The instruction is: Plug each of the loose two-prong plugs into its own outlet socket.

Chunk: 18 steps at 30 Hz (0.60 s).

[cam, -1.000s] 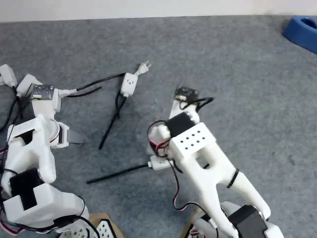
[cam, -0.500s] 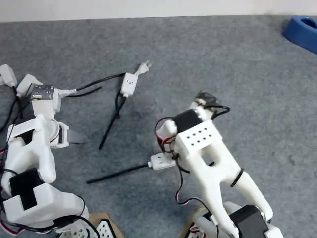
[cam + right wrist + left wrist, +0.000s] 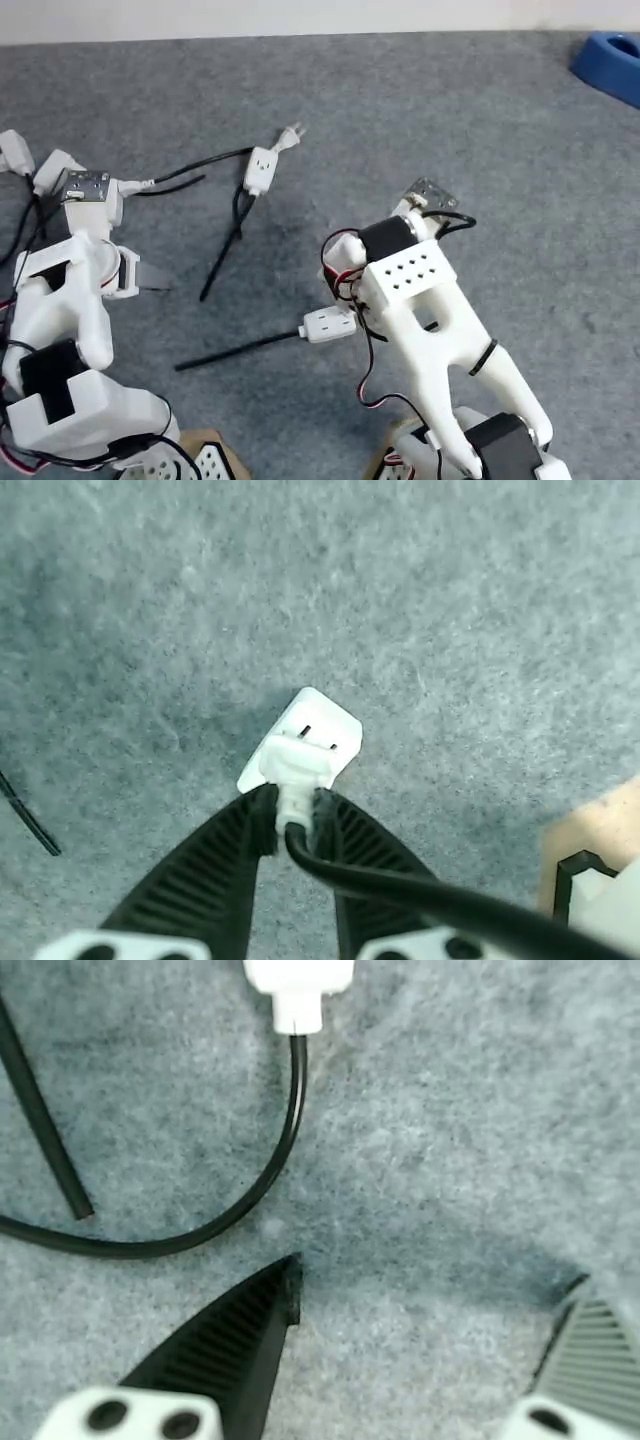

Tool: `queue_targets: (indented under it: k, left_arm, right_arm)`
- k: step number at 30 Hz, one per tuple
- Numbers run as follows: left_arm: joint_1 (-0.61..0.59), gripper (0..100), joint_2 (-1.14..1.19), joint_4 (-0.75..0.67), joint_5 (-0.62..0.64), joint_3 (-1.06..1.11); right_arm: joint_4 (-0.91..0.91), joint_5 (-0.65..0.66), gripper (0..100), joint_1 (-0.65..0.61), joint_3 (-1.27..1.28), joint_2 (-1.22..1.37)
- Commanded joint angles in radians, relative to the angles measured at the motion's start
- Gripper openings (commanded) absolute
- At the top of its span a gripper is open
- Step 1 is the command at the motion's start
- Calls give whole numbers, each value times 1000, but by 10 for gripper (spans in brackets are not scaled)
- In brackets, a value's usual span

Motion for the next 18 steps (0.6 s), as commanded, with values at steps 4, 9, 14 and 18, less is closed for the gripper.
queue_targets:
  k: [4, 9, 14, 18]
  left_arm:
    - [33, 382, -5, -31, 9, -30]
    - [33, 382, -5, -31, 9, -30]
    - [33, 382, -5, -31, 9, -30]
    - [33, 382, -5, -31, 9, -30]
  right_arm:
    - [1, -18, 5, 16, 1, -38]
    - [61, -31, 5, 16, 1, -35]
    - [56, -31, 5, 15, 1, -30]
    - [53, -31, 5, 12, 1, -28]
